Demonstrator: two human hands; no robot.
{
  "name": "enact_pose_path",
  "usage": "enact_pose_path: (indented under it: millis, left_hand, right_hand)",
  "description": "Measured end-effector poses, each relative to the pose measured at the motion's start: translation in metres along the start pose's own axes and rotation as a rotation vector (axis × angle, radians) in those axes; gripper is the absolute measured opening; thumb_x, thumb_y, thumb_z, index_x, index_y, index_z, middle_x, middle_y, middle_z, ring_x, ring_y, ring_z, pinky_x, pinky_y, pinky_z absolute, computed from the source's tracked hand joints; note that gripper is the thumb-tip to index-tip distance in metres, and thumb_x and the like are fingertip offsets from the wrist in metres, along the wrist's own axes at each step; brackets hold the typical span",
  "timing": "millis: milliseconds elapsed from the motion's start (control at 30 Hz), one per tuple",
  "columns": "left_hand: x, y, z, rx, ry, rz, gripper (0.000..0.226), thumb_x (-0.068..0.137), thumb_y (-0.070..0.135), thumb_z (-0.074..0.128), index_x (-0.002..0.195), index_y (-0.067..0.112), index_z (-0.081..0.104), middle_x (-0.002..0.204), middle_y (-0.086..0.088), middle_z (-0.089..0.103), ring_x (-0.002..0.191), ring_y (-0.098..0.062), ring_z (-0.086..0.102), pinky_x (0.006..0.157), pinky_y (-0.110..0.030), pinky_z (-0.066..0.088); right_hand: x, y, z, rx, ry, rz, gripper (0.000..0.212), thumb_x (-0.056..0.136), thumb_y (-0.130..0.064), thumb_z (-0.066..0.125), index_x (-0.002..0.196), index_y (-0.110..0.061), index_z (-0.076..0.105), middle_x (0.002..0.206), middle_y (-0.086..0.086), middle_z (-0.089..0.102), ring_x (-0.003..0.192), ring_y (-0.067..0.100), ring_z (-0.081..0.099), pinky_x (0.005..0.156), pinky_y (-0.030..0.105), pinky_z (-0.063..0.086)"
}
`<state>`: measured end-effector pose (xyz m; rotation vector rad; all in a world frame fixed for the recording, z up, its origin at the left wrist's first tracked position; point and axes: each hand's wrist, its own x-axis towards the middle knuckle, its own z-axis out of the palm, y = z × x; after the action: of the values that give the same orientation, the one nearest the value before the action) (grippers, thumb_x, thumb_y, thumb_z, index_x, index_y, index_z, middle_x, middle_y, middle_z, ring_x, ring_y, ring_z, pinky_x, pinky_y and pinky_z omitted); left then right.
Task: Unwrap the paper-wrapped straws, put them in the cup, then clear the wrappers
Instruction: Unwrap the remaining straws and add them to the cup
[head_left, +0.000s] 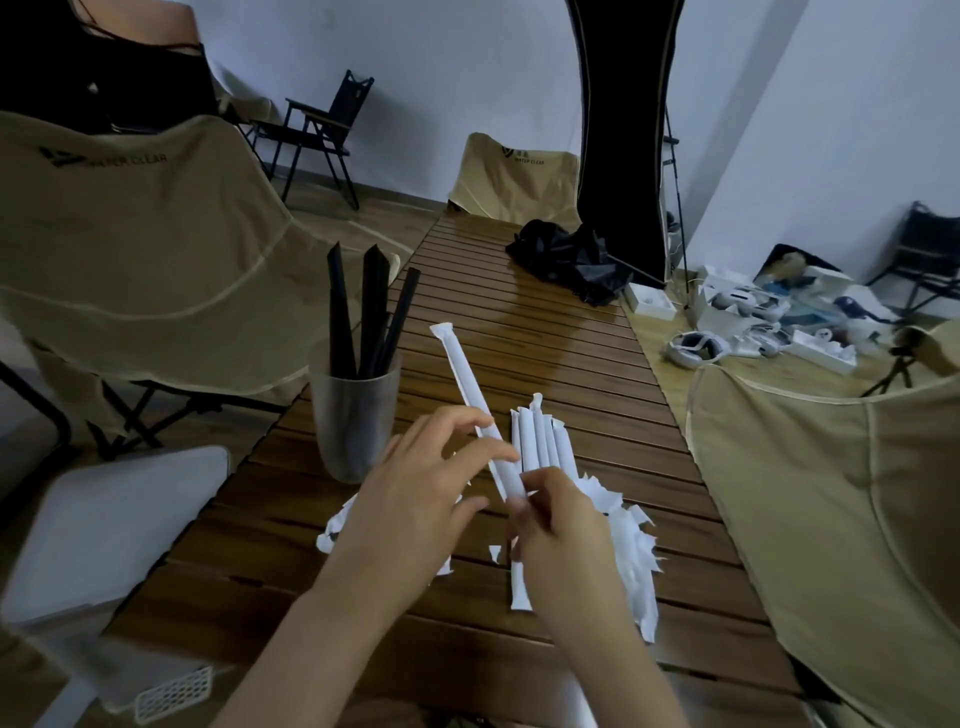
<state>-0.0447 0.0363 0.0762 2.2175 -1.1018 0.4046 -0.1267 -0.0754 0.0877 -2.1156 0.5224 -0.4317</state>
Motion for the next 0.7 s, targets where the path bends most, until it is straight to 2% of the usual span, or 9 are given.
enact_pose_path:
  millis: [33,100,233,300,367,467,533,600,700]
  left_hand:
    - [0.0,0.001,0.0,0.003,0.023,0.022,0.041,0.074,0.025,0.079,0.111,0.033,0.063,0.126,0.005,0.056,0.113,-0.013,0.056,0.087,-0.029,0.049]
    - [0.0,0.005,-0.002,0.003,0.075,0.056,0.028,0.082,0.031,0.068,0.11,0.03,0.066,0.129,0.005,0.057,0.12,-0.013,0.053,0.093,-0.028,0.042]
    - [0.0,0.006,-0.002,0.029,0.142,0.121,0.021,0.083,0.033,0.065,0.103,0.028,0.069,0.125,0.007,0.061,0.128,-0.013,0.049,0.098,-0.028,0.035]
    - [-0.001,0.003,-0.001,0.071,0.135,0.173,0.024,0.086,0.037,0.056,0.101,0.026,0.07,0.115,0.007,0.067,0.122,-0.014,0.054,0.096,-0.027,0.032]
    - [-0.001,-0.001,0.001,0.126,0.119,0.223,0.029,0.086,0.038,0.051,0.099,0.024,0.072,0.103,0.006,0.071,0.109,-0.014,0.063,0.091,-0.028,0.033]
    - [-0.001,-0.004,-0.001,0.17,0.071,0.204,0.027,0.086,0.039,0.047,0.096,0.028,0.07,0.095,0.01,0.07,0.096,-0.01,0.064,0.087,-0.028,0.034]
    - [-0.004,-0.005,0.001,0.182,0.07,0.199,0.028,0.086,0.041,0.046,0.093,0.028,0.07,0.092,0.01,0.069,0.092,-0.011,0.064,0.084,-0.029,0.034]
    - [-0.009,-0.004,0.003,0.186,0.09,0.212,0.028,0.086,0.041,0.046,0.092,0.027,0.069,0.091,0.009,0.069,0.09,-0.012,0.063,0.082,-0.03,0.034]
    - [-0.01,-0.004,0.01,0.174,0.185,0.262,0.023,0.088,0.037,0.05,0.093,0.024,0.068,0.091,0.007,0.069,0.091,-0.012,0.06,0.082,-0.031,0.033]
  right_hand:
    - [-0.002,-0.004,-0.006,0.059,-0.034,0.018,0.015,0.097,-0.014,0.048,0.087,-0.022,0.057,0.068,-0.005,0.061,0.057,0.011,0.056,0.052,0.027,0.043]
    - [-0.003,-0.011,-0.019,0.149,-0.11,0.025,0.02,0.097,-0.013,0.048,0.082,-0.022,0.058,0.063,-0.003,0.059,0.047,0.009,0.05,0.047,0.022,0.039]
    - [0.0,-0.01,-0.038,0.081,-0.264,-0.059,0.018,0.096,-0.017,0.049,0.083,-0.021,0.061,0.057,-0.008,0.054,0.048,0.0,0.045,0.052,0.017,0.036]
    - [0.002,-0.006,-0.041,0.063,-0.325,-0.072,0.014,0.096,-0.02,0.052,0.085,-0.021,0.061,0.057,-0.01,0.054,0.05,0.0,0.046,0.054,0.018,0.035]
    - [0.005,-0.002,-0.041,0.011,-0.345,-0.097,0.008,0.094,-0.025,0.055,0.088,-0.023,0.061,0.058,-0.015,0.057,0.052,0.0,0.051,0.054,0.017,0.038]
    - [0.007,0.003,-0.039,-0.113,-0.28,-0.214,0.006,0.088,-0.032,0.062,0.093,-0.03,0.06,0.07,-0.017,0.061,0.057,0.003,0.054,0.053,0.015,0.041]
    - [0.004,0.005,-0.036,-0.148,-0.189,-0.298,0.011,0.085,-0.029,0.067,0.09,-0.033,0.058,0.076,-0.017,0.061,0.068,0.004,0.057,0.057,0.012,0.041]
    - [-0.001,0.007,-0.032,-0.202,-0.108,-0.364,0.016,0.082,-0.025,0.071,0.083,-0.032,0.057,0.074,-0.016,0.06,0.08,0.003,0.055,0.064,0.009,0.041]
    - [-0.002,0.012,-0.029,-0.282,-0.015,-0.485,0.025,0.079,-0.016,0.076,0.076,-0.029,0.055,0.072,-0.015,0.058,0.077,0.009,0.055,0.064,0.019,0.044]
